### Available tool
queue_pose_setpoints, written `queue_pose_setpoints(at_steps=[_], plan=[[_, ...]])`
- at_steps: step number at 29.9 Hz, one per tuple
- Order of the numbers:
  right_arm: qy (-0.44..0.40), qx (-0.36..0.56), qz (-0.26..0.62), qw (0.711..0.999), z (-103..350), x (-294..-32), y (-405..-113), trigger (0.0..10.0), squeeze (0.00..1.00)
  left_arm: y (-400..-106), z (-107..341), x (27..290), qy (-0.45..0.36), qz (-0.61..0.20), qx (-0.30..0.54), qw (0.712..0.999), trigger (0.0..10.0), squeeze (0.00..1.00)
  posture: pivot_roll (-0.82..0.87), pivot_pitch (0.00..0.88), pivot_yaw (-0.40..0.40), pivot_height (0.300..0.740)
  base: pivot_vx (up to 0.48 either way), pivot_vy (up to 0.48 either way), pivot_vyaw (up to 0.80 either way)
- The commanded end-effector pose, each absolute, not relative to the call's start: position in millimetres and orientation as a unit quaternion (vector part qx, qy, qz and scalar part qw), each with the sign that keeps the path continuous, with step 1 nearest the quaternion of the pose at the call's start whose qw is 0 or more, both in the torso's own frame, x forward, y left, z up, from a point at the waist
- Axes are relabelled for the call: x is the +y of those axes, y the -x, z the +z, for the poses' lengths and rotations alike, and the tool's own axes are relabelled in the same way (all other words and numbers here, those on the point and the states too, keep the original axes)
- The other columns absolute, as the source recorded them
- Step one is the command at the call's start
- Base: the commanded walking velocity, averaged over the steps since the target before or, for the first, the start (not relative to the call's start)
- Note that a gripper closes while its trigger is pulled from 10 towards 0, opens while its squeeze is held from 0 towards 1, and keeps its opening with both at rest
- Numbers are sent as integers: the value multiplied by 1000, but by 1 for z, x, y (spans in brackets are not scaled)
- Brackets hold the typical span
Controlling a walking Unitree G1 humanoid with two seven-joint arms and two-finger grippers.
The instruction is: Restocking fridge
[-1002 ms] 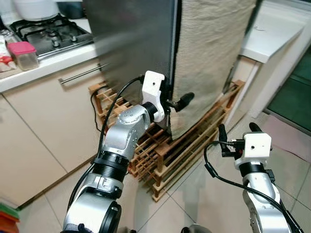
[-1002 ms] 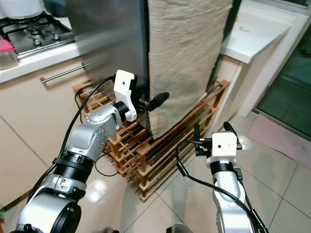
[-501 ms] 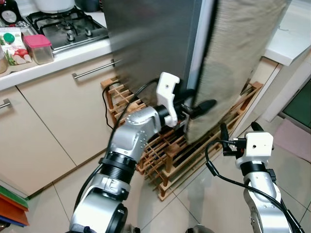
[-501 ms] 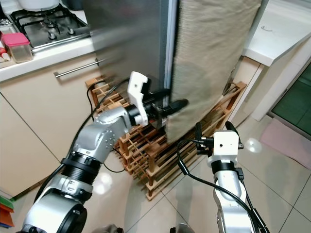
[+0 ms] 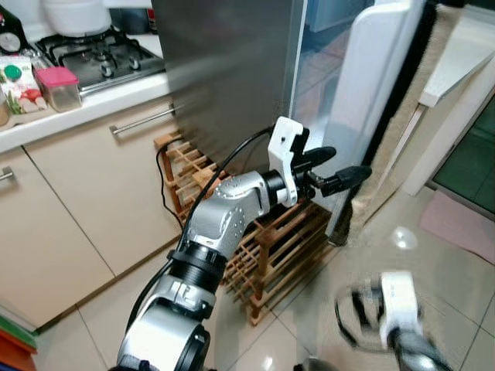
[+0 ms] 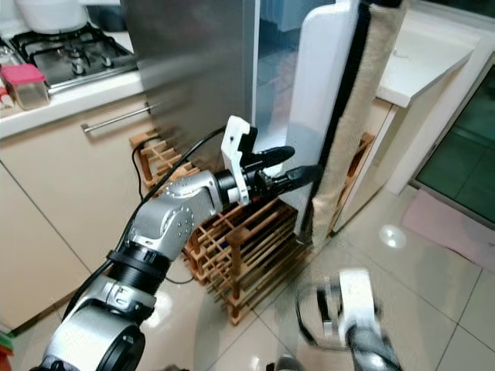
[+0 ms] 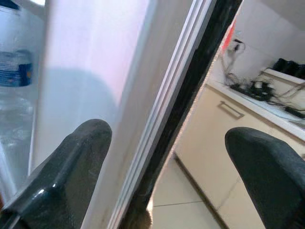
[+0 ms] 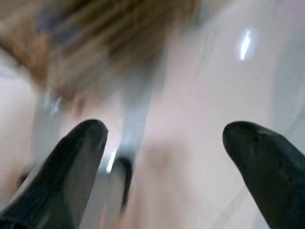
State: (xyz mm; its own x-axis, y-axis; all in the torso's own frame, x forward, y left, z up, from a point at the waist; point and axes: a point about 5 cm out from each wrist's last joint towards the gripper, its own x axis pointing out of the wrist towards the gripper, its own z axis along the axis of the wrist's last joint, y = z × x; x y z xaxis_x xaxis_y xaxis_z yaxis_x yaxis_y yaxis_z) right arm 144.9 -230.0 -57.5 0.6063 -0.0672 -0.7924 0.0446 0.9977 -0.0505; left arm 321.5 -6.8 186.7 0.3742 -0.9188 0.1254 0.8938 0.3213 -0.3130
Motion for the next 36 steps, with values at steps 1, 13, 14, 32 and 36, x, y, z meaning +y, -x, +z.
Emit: queue_pose_setpoints(at_steps=[1, 13, 14, 32, 36], plan=[[-20, 437, -29, 899, -56, -230, -155, 10000, 0, -316, 205, -18, 178, -580, 15, 795, 10000, 0, -161, 0, 42, 714, 0, 0, 0], [-161, 413, 141, 885, -46, -171, -210, 10000, 0, -323, 188, 40, 61, -480, 26, 875, 10000, 0, -106, 0, 30, 714, 0, 0, 0], [-167, 406, 158, 885, -42, -166, -215, 10000, 0, -325, 182, 48, 47, -459, 36, 886, 10000, 0, -97, 0, 28, 714, 0, 0, 0], [53, 96, 117, 987, 43, -167, -279, 10000, 0, -321, 126, 145, 12, -90, 58, 994, 10000, 0, -68, 0, 15, 714, 0, 0, 0], [62, 53, 101, 991, 57, -171, -280, 10000, 0, -317, 118, 148, -1, -65, 57, 996, 10000, 0, -71, 0, 13, 714, 0, 0, 0]])
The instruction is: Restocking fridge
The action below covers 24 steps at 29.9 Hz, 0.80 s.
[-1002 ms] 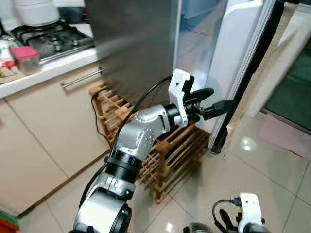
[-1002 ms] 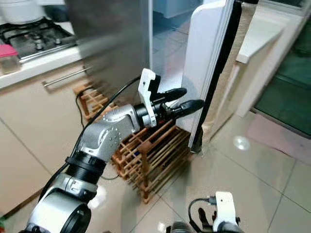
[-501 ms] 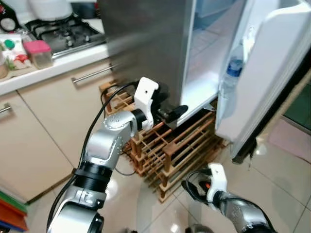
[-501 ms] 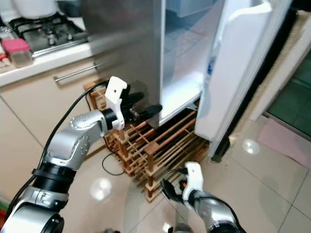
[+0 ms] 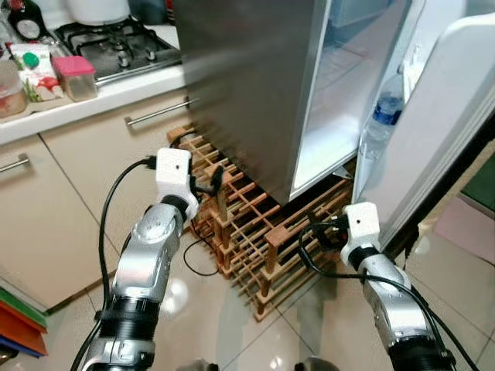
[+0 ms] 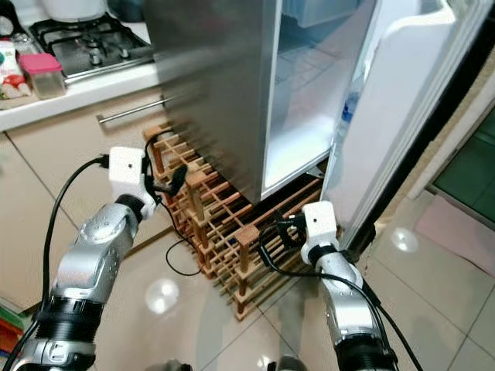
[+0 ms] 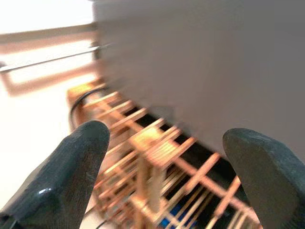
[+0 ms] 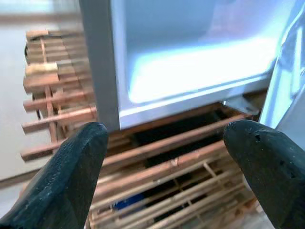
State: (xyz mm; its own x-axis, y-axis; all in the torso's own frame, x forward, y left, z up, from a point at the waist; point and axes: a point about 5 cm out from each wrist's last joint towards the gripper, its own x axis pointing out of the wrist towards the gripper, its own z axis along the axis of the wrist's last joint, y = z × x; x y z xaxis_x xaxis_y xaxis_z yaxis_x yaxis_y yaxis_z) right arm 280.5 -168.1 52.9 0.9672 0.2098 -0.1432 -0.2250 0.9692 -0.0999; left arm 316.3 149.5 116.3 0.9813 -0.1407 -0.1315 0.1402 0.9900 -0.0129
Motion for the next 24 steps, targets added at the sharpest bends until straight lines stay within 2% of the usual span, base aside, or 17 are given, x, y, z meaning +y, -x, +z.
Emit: queue_pose_setpoints(at_steps=[1, 11, 14, 22, 24], plan=[[65, 41, 95, 992, 62, -172, -281, 10000, 0, -317, 116, 149, -3, -58, 59, 997, 10000, 0, -73, 0, 14, 714, 0, 0, 0], [85, 3, 27, 996, 83, -191, -285, 10000, 0, -318, 108, 153, -16, -27, 55, 998, 10000, 0, -85, 0, 22, 714, 0, 0, 0], [78, 8, -23, 997, 86, -212, -288, 10000, 0, -318, 106, 154, -20, -17, 56, 998, 10000, 0, -85, 0, 22, 714, 0, 0, 0], [101, 22, -80, 991, 86, -246, -283, 10000, 0, -318, 105, 149, -18, -25, 50, 998, 10000, 0, -89, 0, 23, 714, 0, 0, 0], [139, 35, -127, 982, 86, -270, -279, 10000, 0, -318, 105, 148, -17, -27, 50, 998, 10000, 0, -90, 0, 23, 714, 0, 0, 0]])
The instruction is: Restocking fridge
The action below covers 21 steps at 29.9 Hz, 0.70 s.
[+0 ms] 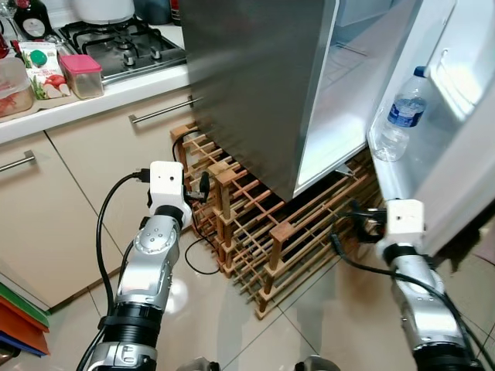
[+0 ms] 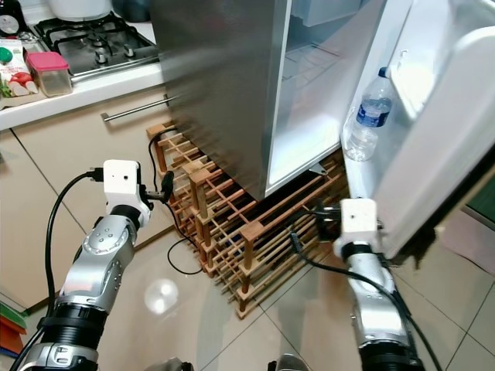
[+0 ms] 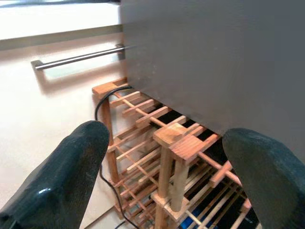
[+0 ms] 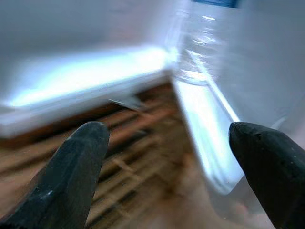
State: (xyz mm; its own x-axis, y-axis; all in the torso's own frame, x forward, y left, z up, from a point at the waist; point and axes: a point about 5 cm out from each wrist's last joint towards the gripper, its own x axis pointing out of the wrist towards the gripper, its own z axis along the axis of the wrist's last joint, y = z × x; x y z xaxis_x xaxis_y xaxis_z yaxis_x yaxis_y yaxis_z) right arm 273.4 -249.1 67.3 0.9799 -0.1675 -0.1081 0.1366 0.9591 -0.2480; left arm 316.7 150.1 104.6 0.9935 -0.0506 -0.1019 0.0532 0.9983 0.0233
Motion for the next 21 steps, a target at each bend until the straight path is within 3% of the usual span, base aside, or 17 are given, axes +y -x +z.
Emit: queue_pose_setpoints(at_steps=[1, 4, 6, 12, 15, 21], plan=[[145, 38, -143, 978, 87, -277, -278, 10000, 0, -318, 105, 147, -17, -28, 50, 998, 10000, 0, -90, 0, 23, 714, 0, 0, 0], [164, 33, -187, 968, 94, -296, -277, 10000, 0, -319, 105, 147, -16, -29, 50, 998, 10000, 0, -93, 0, 27, 714, 0, 0, 0], [163, 26, -182, 969, 97, -293, -279, 10000, 0, -319, 105, 147, -16, -30, 50, 998, 10000, 0, -95, 0, 30, 714, 0, 0, 0], [110, -9, -114, 987, 102, -256, -289, 10000, 0, -321, 104, 147, -25, -28, 51, 998, 10000, 0, -91, 0, 30, 714, 0, 0, 0], [86, -17, -47, 995, 99, -220, -293, 10000, 0, -322, 105, 147, -23, -24, 49, 998, 10000, 0, -89, 0, 29, 714, 0, 0, 667], [40, -12, 1, 999, 96, -193, -294, 10000, 0, -321, 105, 147, -17, -16, 47, 999, 10000, 0, -82, 0, 29, 714, 0, 0, 600]])
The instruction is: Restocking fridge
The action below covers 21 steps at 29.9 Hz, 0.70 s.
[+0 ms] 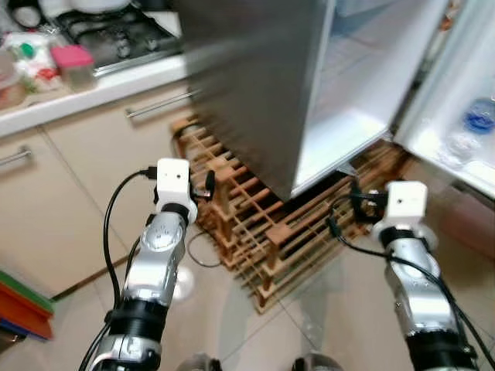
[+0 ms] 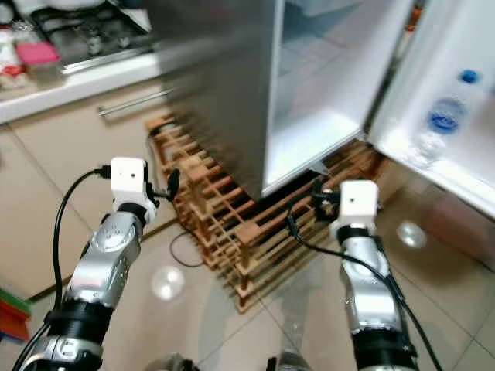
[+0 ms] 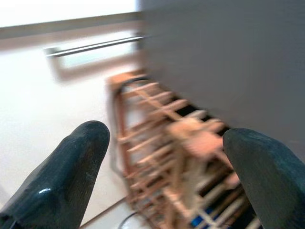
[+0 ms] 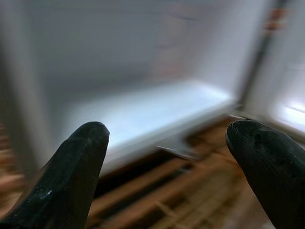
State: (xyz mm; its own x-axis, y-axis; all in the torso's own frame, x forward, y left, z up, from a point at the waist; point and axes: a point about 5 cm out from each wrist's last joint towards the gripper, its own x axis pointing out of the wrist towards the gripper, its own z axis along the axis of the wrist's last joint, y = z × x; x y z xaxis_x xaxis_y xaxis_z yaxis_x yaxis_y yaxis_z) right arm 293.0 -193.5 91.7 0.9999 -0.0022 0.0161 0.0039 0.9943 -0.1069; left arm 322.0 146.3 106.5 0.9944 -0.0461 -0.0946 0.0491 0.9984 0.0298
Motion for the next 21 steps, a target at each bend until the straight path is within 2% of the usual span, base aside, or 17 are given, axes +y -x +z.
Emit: queue_pose_setpoints(at_steps=[1, 7, 13, 19, 21], plan=[[34, -11, 5, 999, 96, -191, -295, 10000, 0, -320, 105, 147, -16, -14, 47, 999, 10000, 0, -80, 0, 27, 714, 0, 0, 575], [-16, -11, 49, 999, 99, -174, -301, 10000, 0, -318, 106, 145, -3, -8, 43, 999, 10000, 0, -67, 0, 19, 714, 0, 0, 534], [-25, -7, 79, 997, 99, -165, -302, 10000, 0, -318, 106, 143, -4, 3, 41, 999, 10000, 0, -59, 0, 12, 714, 0, 0, 486], [-31, -12, 93, 995, 102, -162, -302, 10000, 0, -319, 113, 144, 0, 1, 25, 1000, 10000, 0, -51, 0, 6, 735, 0, 0, 452], [-33, -15, 98, 995, 103, -161, -303, 10000, 0, -319, 115, 148, 3, 6, 21, 1000, 10000, 0, -46, 0, 10, 740, 0, 476, 438]])
